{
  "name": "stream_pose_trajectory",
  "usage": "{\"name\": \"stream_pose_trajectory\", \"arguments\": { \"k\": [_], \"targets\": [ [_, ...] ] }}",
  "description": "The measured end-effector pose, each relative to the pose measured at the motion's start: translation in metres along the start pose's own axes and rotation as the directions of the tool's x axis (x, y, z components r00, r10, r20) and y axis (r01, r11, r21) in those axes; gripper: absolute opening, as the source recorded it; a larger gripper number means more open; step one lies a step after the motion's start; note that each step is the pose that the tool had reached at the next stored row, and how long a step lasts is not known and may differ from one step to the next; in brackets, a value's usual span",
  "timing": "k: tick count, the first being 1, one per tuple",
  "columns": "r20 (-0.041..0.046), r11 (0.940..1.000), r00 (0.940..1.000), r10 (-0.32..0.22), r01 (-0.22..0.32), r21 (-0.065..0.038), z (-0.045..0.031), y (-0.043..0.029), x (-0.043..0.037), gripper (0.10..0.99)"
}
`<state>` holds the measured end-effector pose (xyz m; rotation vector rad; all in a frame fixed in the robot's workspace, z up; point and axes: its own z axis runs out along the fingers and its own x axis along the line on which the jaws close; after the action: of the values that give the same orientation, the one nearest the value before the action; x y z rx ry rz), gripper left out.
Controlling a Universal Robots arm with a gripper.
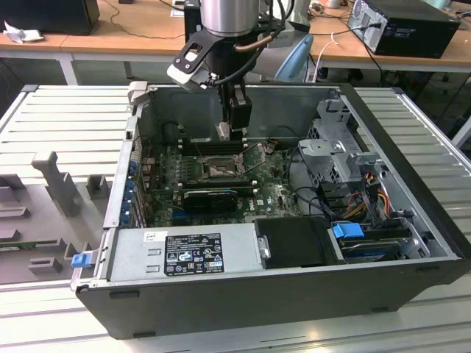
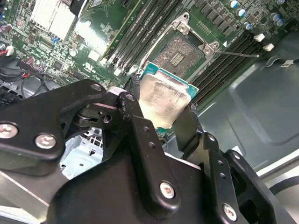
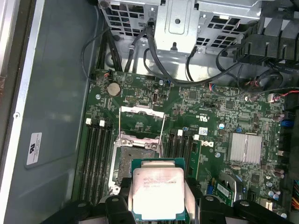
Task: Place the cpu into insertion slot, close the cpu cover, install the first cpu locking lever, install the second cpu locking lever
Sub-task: 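Place the cpu into insertion slot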
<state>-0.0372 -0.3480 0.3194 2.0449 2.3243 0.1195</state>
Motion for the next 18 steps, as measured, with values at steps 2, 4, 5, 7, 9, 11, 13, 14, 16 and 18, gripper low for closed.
{"name": "stream_pose_trajectory", "arguments": {
  "k": [2,4,5,7,9,11,13,14,16,18],
  "targets": [
    [0.0008,1.0,1.0,0.003,-0.003,0.0,0.0021,-0.0001,0.0,0.529],
    [0.0053,0.9992,0.9992,0.04,-0.04,-0.001,0.0031,-0.0003,-0.0001,0.529],
    [0.0065,0.9987,0.9986,0.052,-0.052,-0.001,0.0033,-0.0003,-0.0001,0.529],
    [0.0067,0.9985,0.9984,0.056,-0.056,-0.001,0.0042,-0.0003,-0.0001,0.529],
    [0.0067,0.9984,0.9984,0.056,-0.056,-0.001,0.0055,-0.0005,-0.0001,0.529],
    [0.0068,0.9984,0.9984,0.056,-0.056,-0.001,0.0077,-0.0007,-0.0001,0.529],
    [0.0068,0.9984,0.9984,0.056,-0.056,-0.001,0.009,-0.0008,-0.0002,0.529],
    [0.0069,0.9984,0.9984,0.056,-0.056,-0.001,0.0101,-0.0009,-0.0002,0.529],
    [0.0069,0.9984,0.9984,0.056,-0.056,-0.001,0.0115,-0.001,-0.0002,0.529],
    [0.0069,0.9984,0.9984,0.056,-0.056,0.0,0.0124,-0.0011,-0.0002,0.529]
  ]
}}
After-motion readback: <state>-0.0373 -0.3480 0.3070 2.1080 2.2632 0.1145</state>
